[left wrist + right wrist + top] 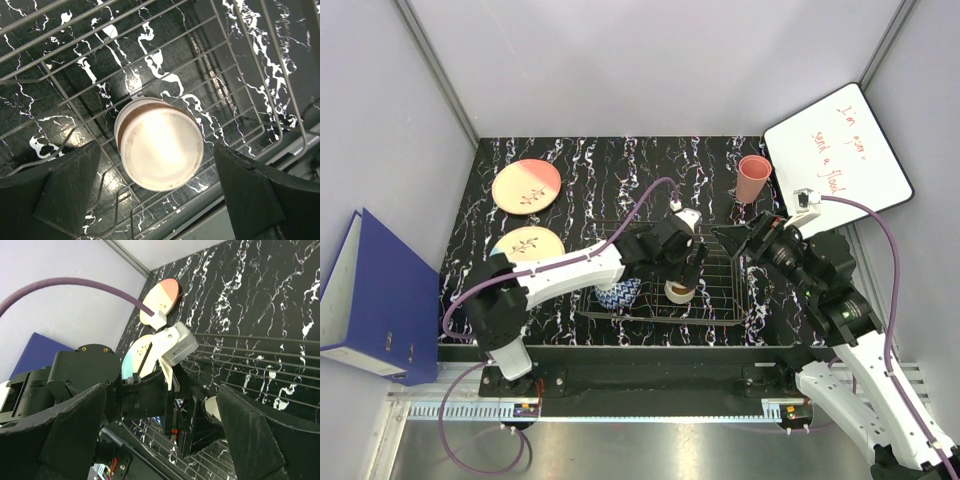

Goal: Unload the mixed dishes from the dish rack
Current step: Pick up the cup from the dish rack.

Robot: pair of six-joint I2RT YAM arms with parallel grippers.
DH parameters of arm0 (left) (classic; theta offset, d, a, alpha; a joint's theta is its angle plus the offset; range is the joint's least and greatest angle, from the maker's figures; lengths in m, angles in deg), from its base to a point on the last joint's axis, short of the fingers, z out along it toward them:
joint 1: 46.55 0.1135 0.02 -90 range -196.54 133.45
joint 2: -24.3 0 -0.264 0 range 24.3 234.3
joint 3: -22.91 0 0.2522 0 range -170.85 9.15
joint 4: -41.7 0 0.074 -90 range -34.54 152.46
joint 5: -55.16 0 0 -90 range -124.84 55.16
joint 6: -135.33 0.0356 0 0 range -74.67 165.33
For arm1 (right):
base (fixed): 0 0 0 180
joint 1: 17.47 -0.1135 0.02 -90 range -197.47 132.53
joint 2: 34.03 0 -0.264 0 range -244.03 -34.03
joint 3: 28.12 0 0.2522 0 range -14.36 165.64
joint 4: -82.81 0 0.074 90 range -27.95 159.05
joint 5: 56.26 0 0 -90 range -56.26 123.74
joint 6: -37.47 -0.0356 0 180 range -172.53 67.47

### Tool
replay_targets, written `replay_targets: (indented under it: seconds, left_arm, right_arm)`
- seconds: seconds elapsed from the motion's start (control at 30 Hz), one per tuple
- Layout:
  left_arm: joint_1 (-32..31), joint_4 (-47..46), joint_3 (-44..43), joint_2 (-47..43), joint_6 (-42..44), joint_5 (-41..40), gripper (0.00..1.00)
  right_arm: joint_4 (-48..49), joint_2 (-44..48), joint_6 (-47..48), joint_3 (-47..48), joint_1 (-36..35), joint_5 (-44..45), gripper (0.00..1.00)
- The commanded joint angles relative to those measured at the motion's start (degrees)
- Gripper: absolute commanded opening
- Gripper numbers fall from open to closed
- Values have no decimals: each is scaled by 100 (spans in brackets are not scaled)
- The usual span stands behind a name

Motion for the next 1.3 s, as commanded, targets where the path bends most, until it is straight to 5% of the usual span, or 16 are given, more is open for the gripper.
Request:
replay_targets:
  seconds: [0.0, 0.2, 0.33, 0.47, 0.8, 0.87, 1.03, 1.27]
  left_arm:
    - [19, -113, -247, 219, -23, -125, 99]
    - [19, -130, -220, 351, 39, -73, 97]
    - [19, -130, -203, 281, 65, -108, 78]
    - [19, -121, -176, 1, 109, -169, 42]
    - [246, -278, -468, -1958, 136, 512, 0]
    - [727, -1387, -56, -2641, -265, 1651, 0]
    - [1792, -4397, 2010, -3743, -1848, 2783, 0]
    - [2251, -7797, 2996, -3201, -3667, 3513, 0]
  right_arm:
    - [132, 13, -45, -56, -27, -95, 100]
    - [158, -14, -72, -100, -27, -77, 100]
    - [202, -40, -98, -135, -27, -69, 100]
    - [202, -14, -72, -100, -27, -51, 100]
    - [-229, 241, -88, 129, -27, 327, 100]
    - [-168, 346, -203, 15, -27, 362, 100]
    - [245, 548, -572, -240, -27, -163, 100]
    - [1667, 462, -1064, -452, -27, -1096, 93]
